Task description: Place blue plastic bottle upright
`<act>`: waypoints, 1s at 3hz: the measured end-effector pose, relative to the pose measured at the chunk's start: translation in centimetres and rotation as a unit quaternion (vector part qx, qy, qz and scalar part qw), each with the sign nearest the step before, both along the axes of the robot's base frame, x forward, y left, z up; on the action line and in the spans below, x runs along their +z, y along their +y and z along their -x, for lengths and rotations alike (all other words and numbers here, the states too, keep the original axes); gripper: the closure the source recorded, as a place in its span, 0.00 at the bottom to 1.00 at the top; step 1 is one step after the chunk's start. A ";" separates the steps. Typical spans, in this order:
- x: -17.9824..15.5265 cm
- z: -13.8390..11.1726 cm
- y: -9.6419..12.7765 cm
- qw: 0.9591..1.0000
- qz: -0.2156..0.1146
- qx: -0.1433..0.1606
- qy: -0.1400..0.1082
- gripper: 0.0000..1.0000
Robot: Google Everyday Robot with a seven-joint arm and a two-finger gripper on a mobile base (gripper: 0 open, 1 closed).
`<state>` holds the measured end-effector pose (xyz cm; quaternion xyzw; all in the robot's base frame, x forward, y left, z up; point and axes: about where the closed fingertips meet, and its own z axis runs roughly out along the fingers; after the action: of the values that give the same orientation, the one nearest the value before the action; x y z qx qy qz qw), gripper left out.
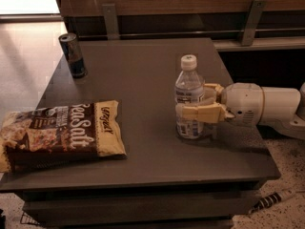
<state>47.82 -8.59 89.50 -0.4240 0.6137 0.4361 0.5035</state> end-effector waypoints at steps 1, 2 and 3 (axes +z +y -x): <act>0.1 0.0 0.3 1.000 0.000 0.003 -0.001 0.31; 0.1 0.1 0.5 1.000 0.000 0.005 -0.001 0.07; 0.2 0.1 0.6 1.000 0.001 0.006 -0.001 0.00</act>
Offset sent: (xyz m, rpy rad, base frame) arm -0.0003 0.0019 0.0005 -0.0004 -0.0007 0.0035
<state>47.72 -7.96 89.66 -0.4285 0.6108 0.4382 0.5013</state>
